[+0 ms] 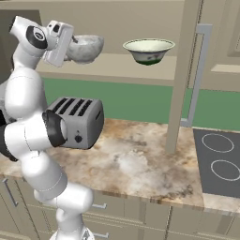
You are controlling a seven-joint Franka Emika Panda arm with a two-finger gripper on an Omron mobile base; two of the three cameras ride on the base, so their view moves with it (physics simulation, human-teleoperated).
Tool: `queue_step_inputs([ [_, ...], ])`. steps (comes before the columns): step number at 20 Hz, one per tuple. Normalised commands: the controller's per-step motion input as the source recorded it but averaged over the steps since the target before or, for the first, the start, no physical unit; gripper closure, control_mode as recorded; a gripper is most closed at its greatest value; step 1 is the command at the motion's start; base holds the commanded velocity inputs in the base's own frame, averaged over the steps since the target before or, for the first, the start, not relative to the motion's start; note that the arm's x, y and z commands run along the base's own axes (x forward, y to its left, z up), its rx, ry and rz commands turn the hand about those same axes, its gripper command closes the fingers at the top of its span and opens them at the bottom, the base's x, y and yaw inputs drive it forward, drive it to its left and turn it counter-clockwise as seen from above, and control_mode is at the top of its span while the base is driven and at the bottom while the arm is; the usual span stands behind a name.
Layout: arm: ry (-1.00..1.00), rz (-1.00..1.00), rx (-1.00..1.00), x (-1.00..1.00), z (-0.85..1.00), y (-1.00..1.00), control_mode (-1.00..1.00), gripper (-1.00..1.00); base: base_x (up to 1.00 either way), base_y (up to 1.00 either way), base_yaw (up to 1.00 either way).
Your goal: Move the bowls from the cabinet to the plates on the dining table.
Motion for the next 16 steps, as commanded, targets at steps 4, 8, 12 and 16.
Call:
queue_step_inputs([
  [4, 0.00, 0.00, 0.06, 0.00, -0.21, -0.02, -1.00, 1.00, 0.00, 0.00, 0.00],
  [8, 0.00, 0.00, 0.01, -0.06, -0.02, -0.01, -1.00, 1.00, 0.00, 0.00, 0.00],
  [12, 0.00, 0.00, 0.00, -0.13, 0.00, 0.00, -1.00, 1.00, 0.00, 0.00, 0.00],
  [16, 0.00, 0.00, 0.00, -0.18, 0.00, 0.00, -1.00, 1.00, 0.00, 0.00, 0.00],
])
